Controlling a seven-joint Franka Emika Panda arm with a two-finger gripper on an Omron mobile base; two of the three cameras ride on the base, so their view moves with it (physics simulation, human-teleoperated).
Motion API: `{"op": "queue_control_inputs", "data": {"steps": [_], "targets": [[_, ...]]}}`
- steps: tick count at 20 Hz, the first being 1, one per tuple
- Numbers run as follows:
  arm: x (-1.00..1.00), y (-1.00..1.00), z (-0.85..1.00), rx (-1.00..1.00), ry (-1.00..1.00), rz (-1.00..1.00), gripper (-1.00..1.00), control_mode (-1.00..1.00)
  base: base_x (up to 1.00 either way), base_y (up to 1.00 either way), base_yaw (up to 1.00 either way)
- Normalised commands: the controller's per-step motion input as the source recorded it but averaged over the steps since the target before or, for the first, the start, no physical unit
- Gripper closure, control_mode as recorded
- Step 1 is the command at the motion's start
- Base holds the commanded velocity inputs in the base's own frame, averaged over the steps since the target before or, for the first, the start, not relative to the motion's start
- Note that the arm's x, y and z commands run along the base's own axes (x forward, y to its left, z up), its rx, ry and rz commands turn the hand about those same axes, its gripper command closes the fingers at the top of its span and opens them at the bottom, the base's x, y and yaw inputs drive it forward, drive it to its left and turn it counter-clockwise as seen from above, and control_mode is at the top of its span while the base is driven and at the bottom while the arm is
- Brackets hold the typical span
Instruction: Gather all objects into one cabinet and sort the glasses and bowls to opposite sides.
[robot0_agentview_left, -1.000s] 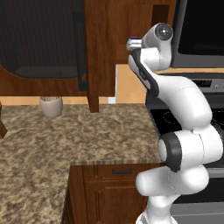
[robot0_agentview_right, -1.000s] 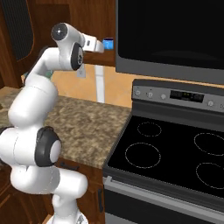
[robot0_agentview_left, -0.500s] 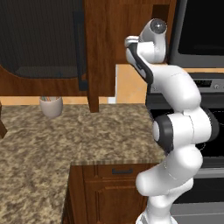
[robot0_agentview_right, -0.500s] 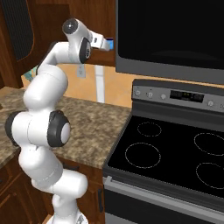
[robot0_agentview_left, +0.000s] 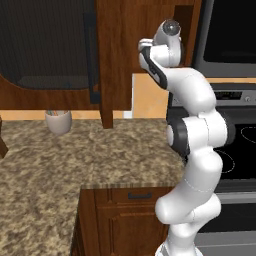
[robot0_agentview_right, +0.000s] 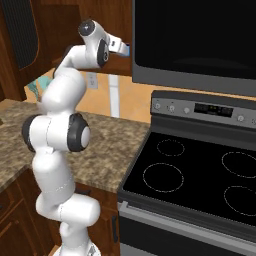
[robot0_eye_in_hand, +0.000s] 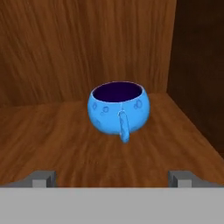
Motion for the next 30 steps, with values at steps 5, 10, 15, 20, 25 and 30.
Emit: {"op": "queue_control_inputs", "data": {"steps": [5, 10, 15, 20, 25, 30], "targets": [[0.41, -0.07, -0.01, 0.01, 0.01, 0.0, -1.0, -1.0, 0.0, 0.0, 0.0], [0.26, -0.11, -0.01, 0.0, 0.01, 0.0, -1.0, -1.0, 0.0, 0.0, 0.0], [0.32, -0.06, -0.08, 0.01, 0.04, 0.0, -1.0, -1.0, 0.0, 0.0, 0.0], [0.21, 0.0, -0.06, 0.01, 0.02, 0.0, -1.0, -1.0, 0.0, 0.0, 0.0], [0.15, 0.0, -0.08, 0.02, 0.04, 0.0, -1.0, -1.0, 0.0, 0.0, 0.0], [0.09, 0.0, -0.15, 0.02, 0.04, 0.0, -1.0, -1.0, 0.0, 0.0, 0.0]]}}
